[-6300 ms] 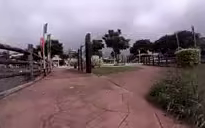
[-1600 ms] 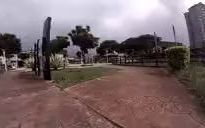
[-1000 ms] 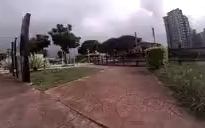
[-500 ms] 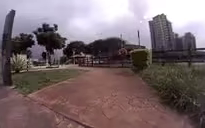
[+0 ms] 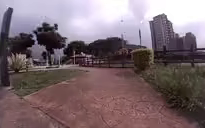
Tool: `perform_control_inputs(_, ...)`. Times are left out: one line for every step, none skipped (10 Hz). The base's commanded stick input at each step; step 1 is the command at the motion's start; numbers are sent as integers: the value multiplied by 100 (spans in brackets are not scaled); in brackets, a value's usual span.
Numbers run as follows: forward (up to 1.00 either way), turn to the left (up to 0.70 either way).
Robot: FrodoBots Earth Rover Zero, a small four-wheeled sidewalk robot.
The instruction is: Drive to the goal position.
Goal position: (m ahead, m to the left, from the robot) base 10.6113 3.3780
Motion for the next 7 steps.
perform_control_inputs(100,0)
perform_control_inputs(100,0)
perform_control_inputs(100,0)
perform_control_inputs(100,0)
perform_control_inputs(100,0)
perform_control_inputs(100,0)
perform_control_inputs(100,0)
